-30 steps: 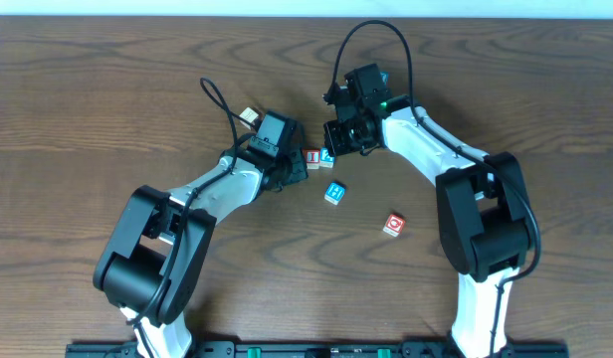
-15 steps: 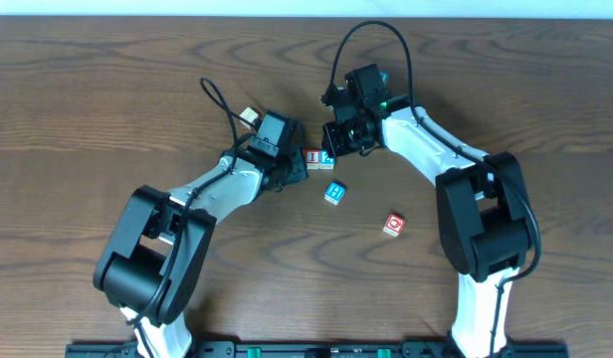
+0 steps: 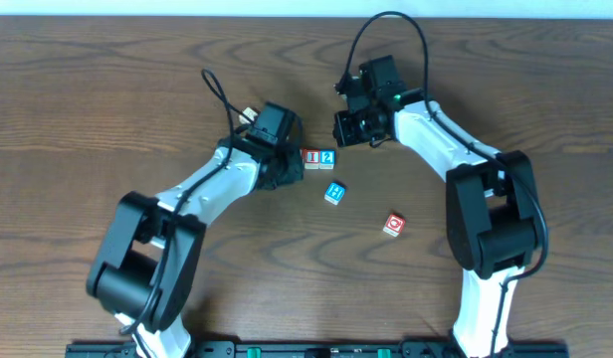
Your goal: Spell out Ai2
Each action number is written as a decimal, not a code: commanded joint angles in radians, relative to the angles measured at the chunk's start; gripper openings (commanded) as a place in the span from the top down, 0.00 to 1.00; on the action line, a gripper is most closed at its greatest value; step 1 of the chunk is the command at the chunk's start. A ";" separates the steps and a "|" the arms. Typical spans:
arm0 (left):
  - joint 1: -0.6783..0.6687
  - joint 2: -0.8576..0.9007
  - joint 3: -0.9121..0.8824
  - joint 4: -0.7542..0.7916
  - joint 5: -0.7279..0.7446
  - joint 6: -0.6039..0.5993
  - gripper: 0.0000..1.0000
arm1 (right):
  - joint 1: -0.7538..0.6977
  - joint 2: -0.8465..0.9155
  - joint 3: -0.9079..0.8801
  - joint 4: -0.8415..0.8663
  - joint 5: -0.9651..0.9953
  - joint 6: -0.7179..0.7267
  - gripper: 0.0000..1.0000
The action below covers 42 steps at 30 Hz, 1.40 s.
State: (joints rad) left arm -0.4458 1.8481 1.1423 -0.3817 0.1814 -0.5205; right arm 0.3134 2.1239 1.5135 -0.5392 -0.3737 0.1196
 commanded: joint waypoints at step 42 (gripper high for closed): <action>0.020 0.109 0.031 0.173 -0.030 -0.004 0.94 | -0.115 0.007 0.037 -0.134 -0.004 0.021 0.99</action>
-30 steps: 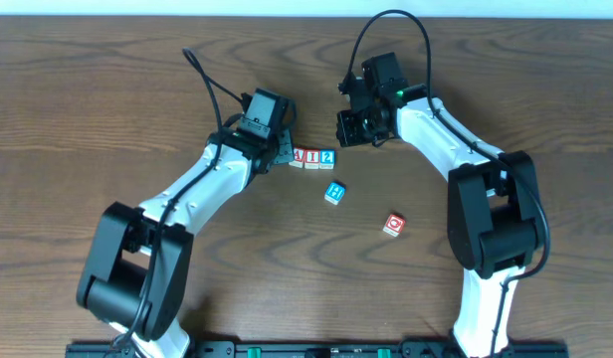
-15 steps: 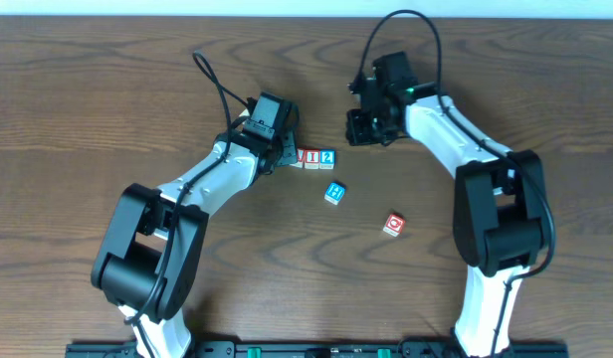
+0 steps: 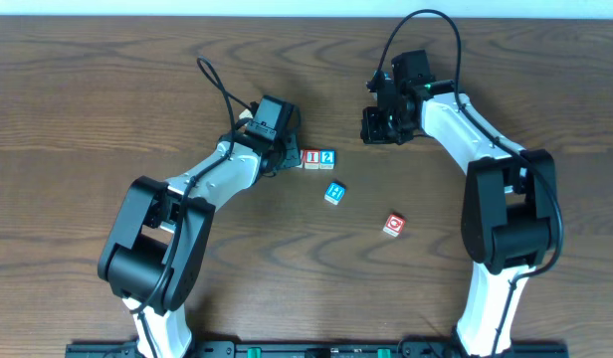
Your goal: Spell out Ai2
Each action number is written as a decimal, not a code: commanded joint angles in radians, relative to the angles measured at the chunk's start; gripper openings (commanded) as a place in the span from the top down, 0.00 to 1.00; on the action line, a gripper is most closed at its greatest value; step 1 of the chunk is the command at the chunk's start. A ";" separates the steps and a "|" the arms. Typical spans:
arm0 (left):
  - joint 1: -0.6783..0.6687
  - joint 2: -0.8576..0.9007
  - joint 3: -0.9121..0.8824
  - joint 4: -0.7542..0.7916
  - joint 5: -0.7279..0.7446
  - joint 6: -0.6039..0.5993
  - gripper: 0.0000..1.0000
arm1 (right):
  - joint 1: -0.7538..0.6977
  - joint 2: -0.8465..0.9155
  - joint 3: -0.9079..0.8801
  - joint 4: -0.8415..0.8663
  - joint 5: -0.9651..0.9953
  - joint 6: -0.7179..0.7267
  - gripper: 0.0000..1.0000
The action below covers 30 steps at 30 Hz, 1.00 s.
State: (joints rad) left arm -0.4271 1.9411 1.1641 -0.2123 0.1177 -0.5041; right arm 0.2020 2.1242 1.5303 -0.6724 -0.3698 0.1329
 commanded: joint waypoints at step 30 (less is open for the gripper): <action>0.134 -0.725 0.359 -0.657 -0.137 0.307 0.93 | -0.063 -0.739 0.220 -0.401 0.178 -0.123 0.53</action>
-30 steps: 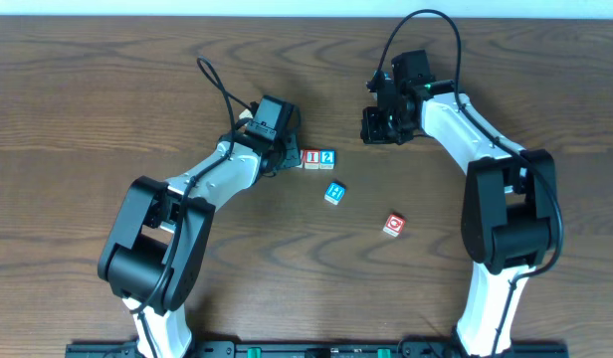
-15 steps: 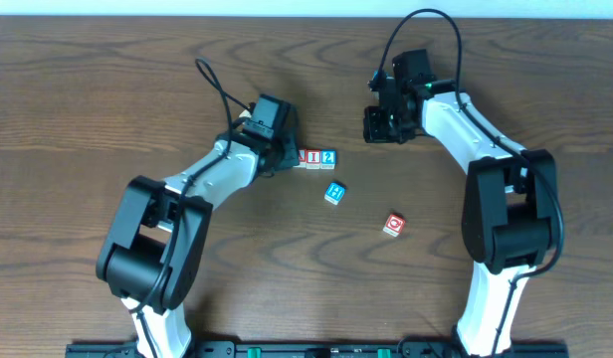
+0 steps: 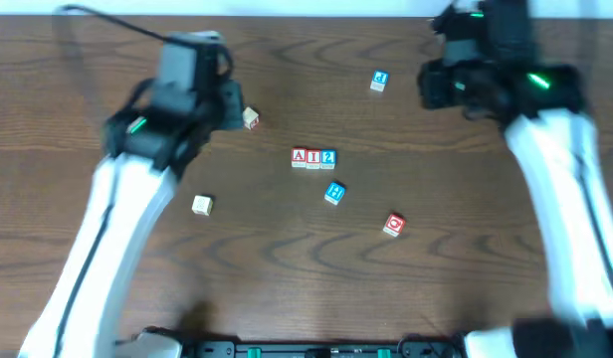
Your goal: Spell out Ai2
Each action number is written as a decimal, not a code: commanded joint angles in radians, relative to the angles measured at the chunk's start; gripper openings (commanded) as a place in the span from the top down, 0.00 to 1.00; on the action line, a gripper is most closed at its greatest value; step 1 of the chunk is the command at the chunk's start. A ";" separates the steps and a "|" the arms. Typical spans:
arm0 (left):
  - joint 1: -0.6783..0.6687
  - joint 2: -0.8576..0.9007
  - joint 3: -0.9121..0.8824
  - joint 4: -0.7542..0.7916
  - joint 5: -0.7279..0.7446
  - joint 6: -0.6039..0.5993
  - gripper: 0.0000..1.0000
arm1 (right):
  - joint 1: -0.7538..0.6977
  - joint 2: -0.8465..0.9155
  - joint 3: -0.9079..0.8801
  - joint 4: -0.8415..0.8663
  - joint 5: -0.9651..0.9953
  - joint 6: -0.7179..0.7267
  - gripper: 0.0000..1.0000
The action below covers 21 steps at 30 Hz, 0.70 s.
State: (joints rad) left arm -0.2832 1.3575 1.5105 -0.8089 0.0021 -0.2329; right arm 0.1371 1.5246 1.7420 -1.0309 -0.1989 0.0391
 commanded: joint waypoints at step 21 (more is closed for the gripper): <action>-0.014 -0.789 -0.062 -0.700 -0.031 -0.005 0.05 | 0.002 -0.904 -0.256 -0.542 0.007 -0.061 0.01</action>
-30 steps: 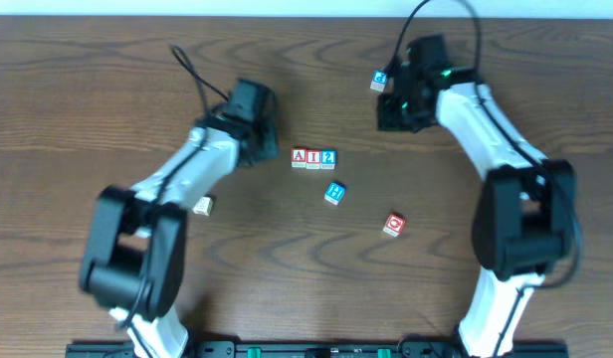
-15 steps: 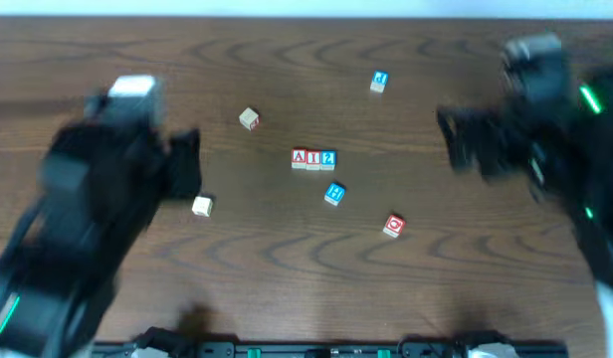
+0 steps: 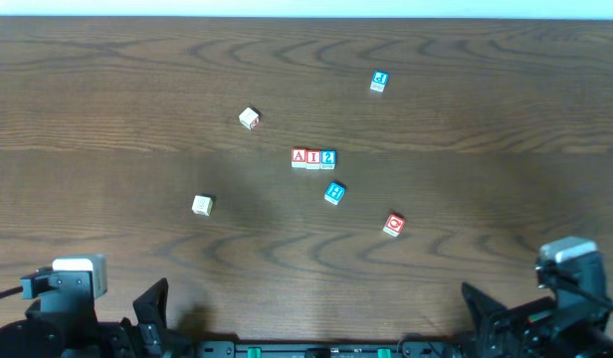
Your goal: Spell out Ai2
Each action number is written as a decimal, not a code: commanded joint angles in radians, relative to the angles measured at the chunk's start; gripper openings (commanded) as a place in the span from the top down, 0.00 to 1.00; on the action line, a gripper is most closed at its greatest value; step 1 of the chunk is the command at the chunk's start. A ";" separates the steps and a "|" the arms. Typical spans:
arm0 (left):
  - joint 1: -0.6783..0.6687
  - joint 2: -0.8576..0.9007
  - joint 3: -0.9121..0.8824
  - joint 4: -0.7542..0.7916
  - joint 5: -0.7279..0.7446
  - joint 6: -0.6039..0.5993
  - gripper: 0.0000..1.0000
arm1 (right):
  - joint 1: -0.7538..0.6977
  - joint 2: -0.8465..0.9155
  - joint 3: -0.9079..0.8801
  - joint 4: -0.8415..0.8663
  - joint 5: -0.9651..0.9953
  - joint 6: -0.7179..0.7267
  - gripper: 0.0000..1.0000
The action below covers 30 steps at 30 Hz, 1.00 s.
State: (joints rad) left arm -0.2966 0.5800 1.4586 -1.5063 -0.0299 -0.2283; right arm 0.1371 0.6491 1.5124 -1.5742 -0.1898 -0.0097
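Observation:
Three letter blocks stand in a touching row at the table's middle: a red A block (image 3: 300, 157), a red I block (image 3: 313, 158) and a blue 2 block (image 3: 328, 158). Both arms are folded back at the near edge. The left gripper (image 3: 152, 298) shows at the bottom left and the right gripper (image 3: 476, 298) at the bottom right, both far from the row. Only dark tips of each show, so their state is unclear. Nothing is seen between the fingers.
Loose blocks lie around the row: a blue one (image 3: 334, 193) just below it, a red one (image 3: 393, 225) lower right, a blue one (image 3: 378, 82) at the far right, a white one (image 3: 249, 118) upper left, a cream one (image 3: 202, 205) at the left.
Both arms were raised over the far left and far right of the table; now they are folded down at the near edge. The blocks have not moved.
The left gripper was first at the left end of an I, 2 row, the right arm near the far side. It stayed there a moment later. Then an A, I, 2 row lay uncovered with both arms raised. Now both arms rest at the near edge.

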 commanded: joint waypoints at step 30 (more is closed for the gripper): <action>0.163 -0.167 -0.164 0.187 -0.051 0.041 0.05 | 0.002 -0.029 -0.028 -0.069 -0.004 0.013 0.01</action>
State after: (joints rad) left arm -0.1810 0.4706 1.3769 -1.3727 -0.0589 -0.2848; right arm 0.1371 0.6266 1.4887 -1.6405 -0.1902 -0.0082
